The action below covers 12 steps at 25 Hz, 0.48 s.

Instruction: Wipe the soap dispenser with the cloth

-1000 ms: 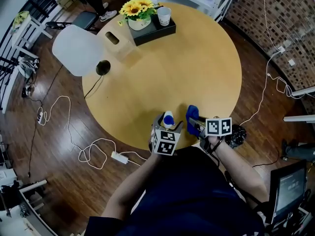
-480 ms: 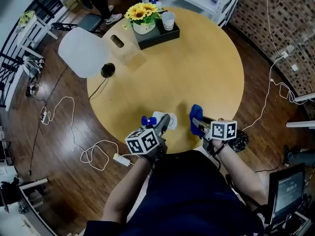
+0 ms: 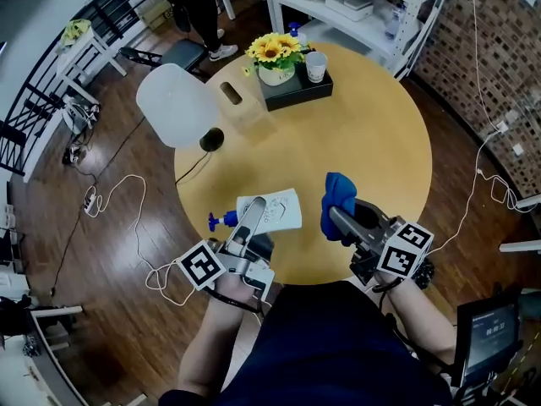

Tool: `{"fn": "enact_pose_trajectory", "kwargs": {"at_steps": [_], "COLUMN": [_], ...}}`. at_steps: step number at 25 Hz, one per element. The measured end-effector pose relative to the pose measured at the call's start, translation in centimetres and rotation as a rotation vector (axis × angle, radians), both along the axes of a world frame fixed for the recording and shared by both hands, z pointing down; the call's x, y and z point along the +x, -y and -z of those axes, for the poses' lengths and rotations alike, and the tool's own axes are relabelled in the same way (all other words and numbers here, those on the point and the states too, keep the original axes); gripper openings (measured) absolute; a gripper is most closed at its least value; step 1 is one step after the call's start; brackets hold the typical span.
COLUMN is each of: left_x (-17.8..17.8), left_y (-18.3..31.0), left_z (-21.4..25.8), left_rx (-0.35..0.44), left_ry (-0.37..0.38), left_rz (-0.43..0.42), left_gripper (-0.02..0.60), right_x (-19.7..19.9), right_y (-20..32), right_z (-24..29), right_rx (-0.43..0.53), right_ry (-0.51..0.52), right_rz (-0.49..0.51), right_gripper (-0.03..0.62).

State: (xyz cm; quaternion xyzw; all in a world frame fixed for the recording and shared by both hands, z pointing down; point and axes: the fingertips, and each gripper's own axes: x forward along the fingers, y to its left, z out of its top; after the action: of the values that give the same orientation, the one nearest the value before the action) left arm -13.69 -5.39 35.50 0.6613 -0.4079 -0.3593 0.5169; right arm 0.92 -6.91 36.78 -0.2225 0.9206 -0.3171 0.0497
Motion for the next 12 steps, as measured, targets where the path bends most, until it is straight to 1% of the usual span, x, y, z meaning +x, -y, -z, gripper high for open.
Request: {"fn": "enact_pose_trajectory", "kwargs": {"at_steps": [3,5,8,12], "left_x": [-1.1,-1.3,-0.8,0.5], "left_y": [-0.6,-0.9,-1.0,-1.0], "left_z": [3.3,4.8,5.8,6.0], "left_rx": [0.087,0.131,0.153,0.145], "left_ry": [-0.137,-0.186,-0.188,-0.208], "left_rz": [0.028,0.030,0.015,-0.017], "left_gripper": [0.206,0.206,0.206,0.206], "right_x": [-0.8,-1.2,-1.9,-3.6], "right_y": [-0.7,-1.2,-1.9,-3.1], "right_z": [4.4,6.0,7.5,9.7], "right_rx": [0.130,0.190,0.235,0.315], "right_ry": [0.041,0.044,0.068,0.113], "right_rz": [0.018,0.027,0.053,0.112], "right_gripper": [0.094,0.094,0.094,0.094]}}
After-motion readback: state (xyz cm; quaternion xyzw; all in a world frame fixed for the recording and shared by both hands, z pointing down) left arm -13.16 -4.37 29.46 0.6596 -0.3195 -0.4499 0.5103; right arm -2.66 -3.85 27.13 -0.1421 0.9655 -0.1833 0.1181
